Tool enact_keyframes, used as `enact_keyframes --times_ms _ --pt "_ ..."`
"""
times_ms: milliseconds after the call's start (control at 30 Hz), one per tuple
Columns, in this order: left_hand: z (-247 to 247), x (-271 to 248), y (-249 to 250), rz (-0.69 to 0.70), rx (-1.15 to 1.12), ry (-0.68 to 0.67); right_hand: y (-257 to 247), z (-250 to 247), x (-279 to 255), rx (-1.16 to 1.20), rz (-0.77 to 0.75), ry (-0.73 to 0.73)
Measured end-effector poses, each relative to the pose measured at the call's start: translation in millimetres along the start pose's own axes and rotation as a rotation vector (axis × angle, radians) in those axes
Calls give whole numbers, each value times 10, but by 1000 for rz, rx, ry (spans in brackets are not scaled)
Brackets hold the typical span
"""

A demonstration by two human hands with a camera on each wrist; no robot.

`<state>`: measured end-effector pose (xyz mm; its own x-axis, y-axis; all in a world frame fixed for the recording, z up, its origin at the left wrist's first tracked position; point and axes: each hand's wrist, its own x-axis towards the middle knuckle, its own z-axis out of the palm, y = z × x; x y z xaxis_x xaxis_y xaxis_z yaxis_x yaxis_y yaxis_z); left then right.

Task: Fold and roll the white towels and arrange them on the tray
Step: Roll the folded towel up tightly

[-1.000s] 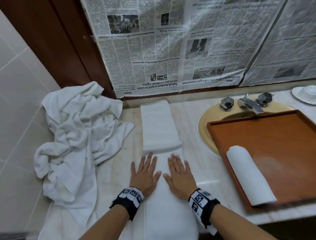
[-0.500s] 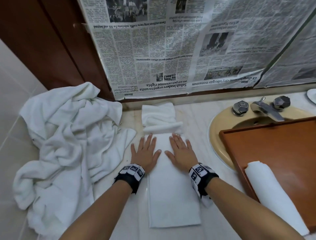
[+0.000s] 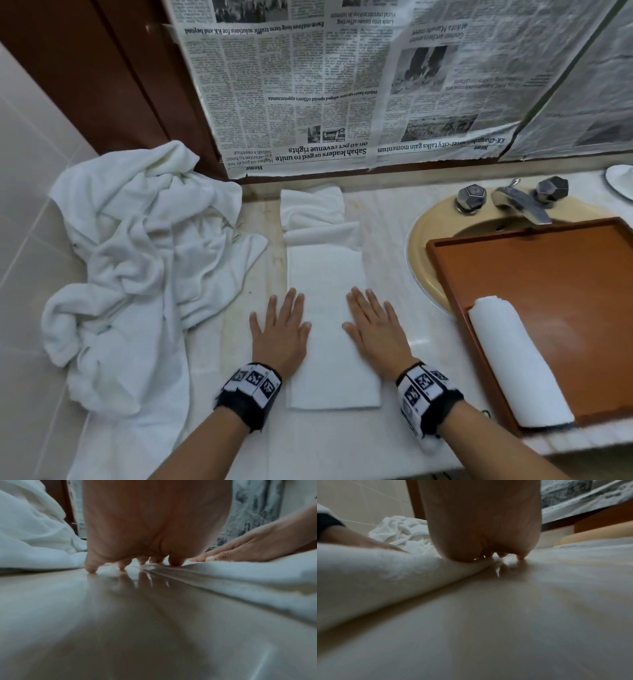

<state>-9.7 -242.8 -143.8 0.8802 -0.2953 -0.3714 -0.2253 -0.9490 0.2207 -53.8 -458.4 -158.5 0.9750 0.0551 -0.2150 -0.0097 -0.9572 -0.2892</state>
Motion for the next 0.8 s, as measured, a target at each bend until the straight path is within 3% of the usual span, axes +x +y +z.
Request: enact_keyframes --times_ms 133,233,433,667,800 --pt "-12 -212 105 1 -117 63 14 -119 -131 146 -12 70" --pt "94 -521 81 78 -244 193 10 -87 -531 156 -208 239" --pt "274 -846 39 82 -281 183 59 81 -1021 122 -441 123" --pt "234 -997 26 293 -215 29 -58 191 -1090 -116 -378 260" --pt "228 -971 -17 314 -136 21 -113 245 -1081 -107 -296 303"
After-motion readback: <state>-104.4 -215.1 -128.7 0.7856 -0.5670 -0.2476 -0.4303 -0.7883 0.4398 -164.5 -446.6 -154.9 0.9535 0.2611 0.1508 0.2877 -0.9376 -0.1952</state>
